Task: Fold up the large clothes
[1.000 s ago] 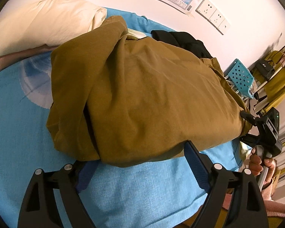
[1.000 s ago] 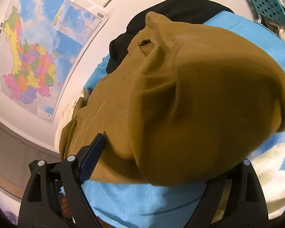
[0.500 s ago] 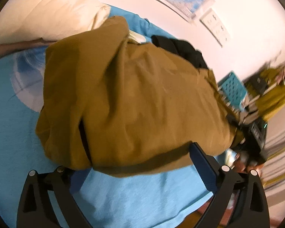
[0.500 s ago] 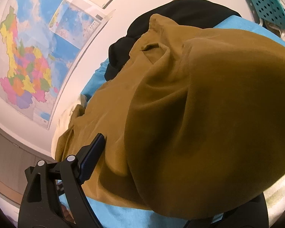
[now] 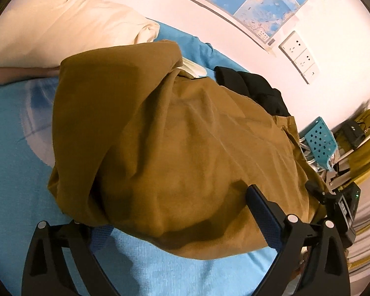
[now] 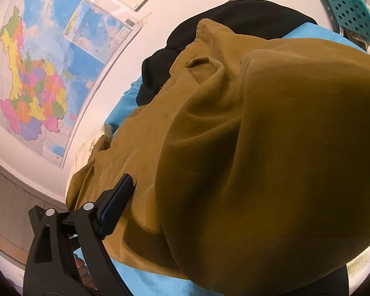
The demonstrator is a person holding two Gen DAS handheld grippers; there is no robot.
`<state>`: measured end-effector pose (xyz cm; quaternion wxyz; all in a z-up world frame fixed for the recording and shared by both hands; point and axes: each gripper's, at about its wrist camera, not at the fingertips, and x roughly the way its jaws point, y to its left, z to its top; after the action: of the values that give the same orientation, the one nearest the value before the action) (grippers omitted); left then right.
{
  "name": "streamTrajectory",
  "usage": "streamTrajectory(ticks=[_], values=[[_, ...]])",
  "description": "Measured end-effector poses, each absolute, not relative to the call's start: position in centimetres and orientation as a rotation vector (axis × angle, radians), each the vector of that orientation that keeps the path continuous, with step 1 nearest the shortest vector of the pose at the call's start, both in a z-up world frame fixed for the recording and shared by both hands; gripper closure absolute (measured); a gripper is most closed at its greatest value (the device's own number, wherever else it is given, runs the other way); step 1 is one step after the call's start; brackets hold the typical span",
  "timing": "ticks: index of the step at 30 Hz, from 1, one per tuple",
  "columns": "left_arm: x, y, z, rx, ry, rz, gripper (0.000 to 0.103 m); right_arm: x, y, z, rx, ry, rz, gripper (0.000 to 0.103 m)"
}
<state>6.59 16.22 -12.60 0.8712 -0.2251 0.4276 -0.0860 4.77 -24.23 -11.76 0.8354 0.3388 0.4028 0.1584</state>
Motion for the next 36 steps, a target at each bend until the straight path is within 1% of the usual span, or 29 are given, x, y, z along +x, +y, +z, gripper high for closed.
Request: streamTrajectory(ticks=[6,7,16,17,19,20,21,23,25,26,28,29,31,32,33,34,35,36], values=[[6.9,16.4,-12.8,-0.472,0.891,-0.174,0.008,5.1,-23.7,-11.6,0.711,0.838,0.333,0.005],[6.9,16.5,-12.9,-0.48,0.889,-0.18,0.007,5.2,-23.6,-11.6,0.712,0.836,0.33,0.005],[7.1,16.4,-12.5,-0.502,0.884,-0.141,0.008,5.5,-23.2,-11.5,0.698,0.803,0.27,0.005],[7.1,16.3,-12.4,-0.487,0.882,-0.139,0.008,5.5,-23.1,-11.5,0.689,0.803,0.263,0.009],[7.2,16.2,-12.3,-0.47,0.883,-0.126,0.016,5.4,-23.1,-11.5,0.671,0.804,0.255,0.014],[7.2,16.4,-12.3,-0.472,0.88,-0.114,0.019,5.4,-23.2,-11.5,0.662,0.806,0.25,0.022],[7.1,16.4,-12.2,-0.47,0.875,-0.111,0.024,5.3,-23.3,-11.4,0.658,0.807,0.244,0.026],[7.0,16.5,-11.9,-0.453,0.858,-0.111,0.029,5.2,-23.5,-11.5,0.659,0.812,0.25,0.03],[7.1,16.3,-11.9,-0.425,0.852,-0.111,0.031,5.4,-23.6,-11.7,0.656,0.815,0.261,0.03],[7.1,16.3,-11.9,-0.416,0.853,-0.111,0.031,5.4,-23.6,-11.8,0.66,0.817,0.265,0.03],[7.2,16.5,-12.1,-0.421,0.86,-0.116,0.031,5.5,-23.8,-11.9,0.688,0.812,0.275,0.026],[7.3,16.7,-12.2,-0.433,0.863,-0.121,0.03,5.5,-23.9,-11.9,0.699,0.808,0.284,0.022],[7.4,16.8,-12.4,-0.447,0.864,-0.133,0.029,5.7,-23.7,-11.8,0.697,0.811,0.283,0.02],[7.5,16.9,-12.5,-0.454,0.865,-0.14,0.028,5.7,-23.6,-11.8,0.698,0.808,0.287,0.017],[7.6,16.8,-12.6,-0.46,0.866,-0.147,0.024,5.8,-23.5,-11.7,0.697,0.808,0.291,0.014],[7.7,16.7,-12.7,-0.462,0.866,-0.157,0.018,5.9,-23.4,-11.7,0.699,0.808,0.292,0.013],[7.9,16.5,-12.8,-0.46,0.866,-0.169,0.016,6.0,-23.4,-11.7,0.699,0.808,0.292,0.011],[8.0,16.3,-12.8,-0.456,0.861,-0.177,0.01,6.1,-23.2,-11.6,0.694,0.812,0.293,0.01]])
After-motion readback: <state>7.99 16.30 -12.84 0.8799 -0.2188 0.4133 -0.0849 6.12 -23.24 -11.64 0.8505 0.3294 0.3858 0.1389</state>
